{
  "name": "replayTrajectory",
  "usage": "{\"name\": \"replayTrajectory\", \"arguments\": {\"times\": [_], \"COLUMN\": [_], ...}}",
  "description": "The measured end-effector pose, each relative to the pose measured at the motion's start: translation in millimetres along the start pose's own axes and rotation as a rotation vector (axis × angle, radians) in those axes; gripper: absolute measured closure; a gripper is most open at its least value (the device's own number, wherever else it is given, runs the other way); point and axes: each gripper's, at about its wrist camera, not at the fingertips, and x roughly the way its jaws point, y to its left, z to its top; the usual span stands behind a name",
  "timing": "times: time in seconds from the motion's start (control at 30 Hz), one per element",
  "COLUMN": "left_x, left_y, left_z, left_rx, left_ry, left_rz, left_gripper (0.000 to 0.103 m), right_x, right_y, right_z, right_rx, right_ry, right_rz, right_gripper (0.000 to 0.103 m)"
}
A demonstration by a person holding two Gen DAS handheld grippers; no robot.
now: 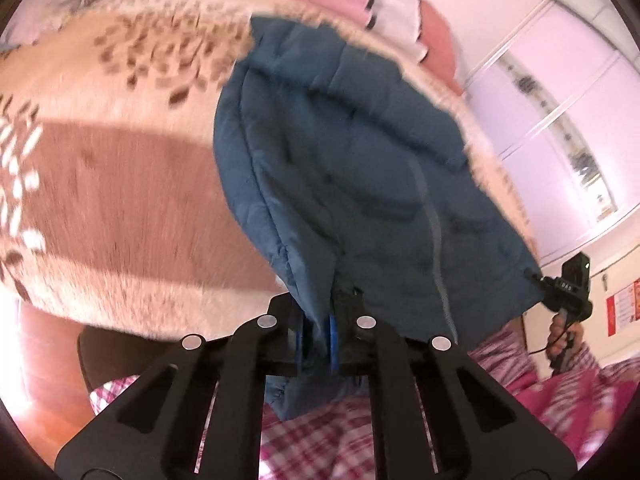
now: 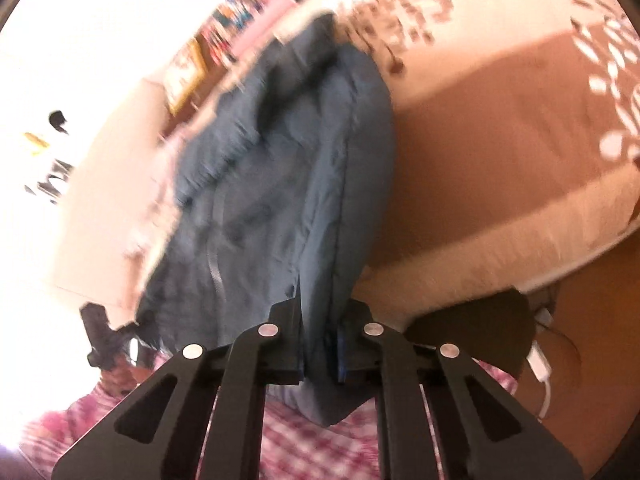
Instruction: Fold large clothes
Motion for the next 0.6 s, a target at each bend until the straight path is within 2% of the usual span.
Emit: {"name": "replayTrajectory", "arguments": {"times": [0.13,0.27,0.43,0.6], "left_x": [-24.8,-43.1,-52.9,-57.6], "left_y": [-17.9,-22.5,-24.3,-20.2], "left_z": [17.7,20.4,16.6,-2.7], "left_rx": [0.023,0.025,0.024,0.025], "left_ry": [-0.089,-0.138,-0.147,-0.121], "left_rz": [-0.012,-0.014,-0.015,-0.015], "left_gripper": [0.095,0.095,0.095,0.095], "right_x": [-24.5,-42.2,-46.7,-50.9], "right_y": [17.1,28.5,30.6,24.0], "right_z": [16.5,22.1,13.7,-1.6], "right_rx": [0.001,0.009,0.026,0.047], "right_ry": [-0.092,-0.153,-0.172,-0.168], "right_rz": [0.075,0.108,0.097,0.078], "right_gripper": [0.091,0.091,0.091,0.091]}}
